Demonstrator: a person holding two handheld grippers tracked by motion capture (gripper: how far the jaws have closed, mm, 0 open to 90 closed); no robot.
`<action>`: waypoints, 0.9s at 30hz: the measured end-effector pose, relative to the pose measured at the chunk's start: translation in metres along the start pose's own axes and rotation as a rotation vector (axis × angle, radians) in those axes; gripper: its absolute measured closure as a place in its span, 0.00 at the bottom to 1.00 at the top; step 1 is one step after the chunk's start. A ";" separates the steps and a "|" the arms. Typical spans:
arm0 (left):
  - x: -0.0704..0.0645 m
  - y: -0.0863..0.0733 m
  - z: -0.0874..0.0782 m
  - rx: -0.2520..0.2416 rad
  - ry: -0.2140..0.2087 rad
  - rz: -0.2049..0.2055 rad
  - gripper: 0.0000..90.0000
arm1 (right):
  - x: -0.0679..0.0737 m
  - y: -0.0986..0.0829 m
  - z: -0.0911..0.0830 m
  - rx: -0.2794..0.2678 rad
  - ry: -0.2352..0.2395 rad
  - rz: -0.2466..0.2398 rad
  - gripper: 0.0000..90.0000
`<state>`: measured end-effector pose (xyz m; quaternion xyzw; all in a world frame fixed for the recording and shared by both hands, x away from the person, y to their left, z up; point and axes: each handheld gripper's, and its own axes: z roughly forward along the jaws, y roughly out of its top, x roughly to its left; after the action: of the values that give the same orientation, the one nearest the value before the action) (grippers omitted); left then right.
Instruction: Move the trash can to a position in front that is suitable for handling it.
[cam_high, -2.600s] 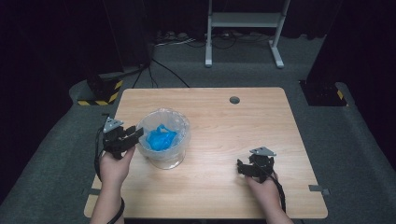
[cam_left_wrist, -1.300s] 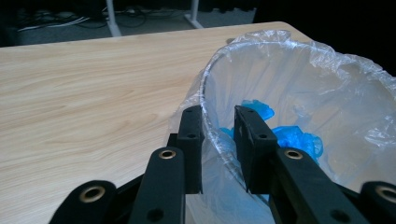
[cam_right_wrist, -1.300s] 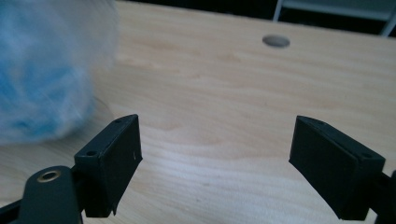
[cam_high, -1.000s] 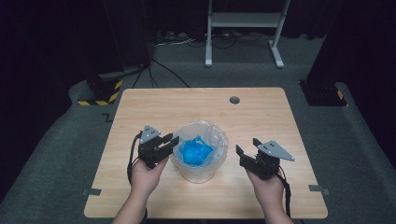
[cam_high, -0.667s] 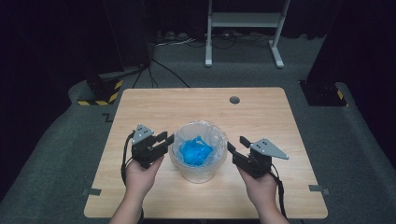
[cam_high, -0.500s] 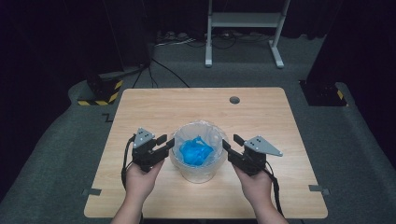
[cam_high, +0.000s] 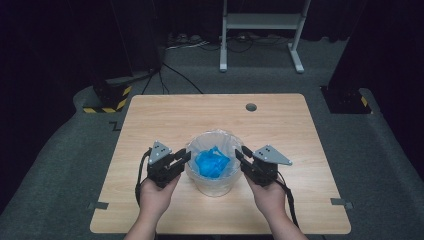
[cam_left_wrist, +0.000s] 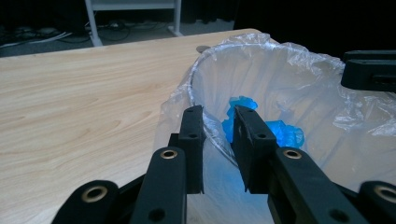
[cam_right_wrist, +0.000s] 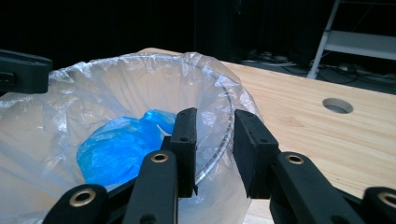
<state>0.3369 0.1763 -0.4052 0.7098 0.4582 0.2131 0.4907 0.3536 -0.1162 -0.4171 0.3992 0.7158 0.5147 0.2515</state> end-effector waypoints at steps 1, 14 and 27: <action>-0.001 0.000 0.002 -0.004 -0.006 0.002 0.82 | -0.002 0.000 -0.001 -0.002 -0.004 0.001 0.78; -0.023 0.010 0.032 -0.005 -0.082 0.041 0.82 | -0.026 -0.009 -0.028 -0.019 -0.087 0.026 0.79; -0.025 0.015 0.025 -0.066 -0.087 0.103 0.58 | -0.032 -0.007 -0.042 -0.060 -0.103 0.041 0.71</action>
<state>0.3500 0.1408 -0.3990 0.7246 0.3919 0.2218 0.5217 0.3372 -0.1667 -0.4112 0.4319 0.6778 0.5198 0.2896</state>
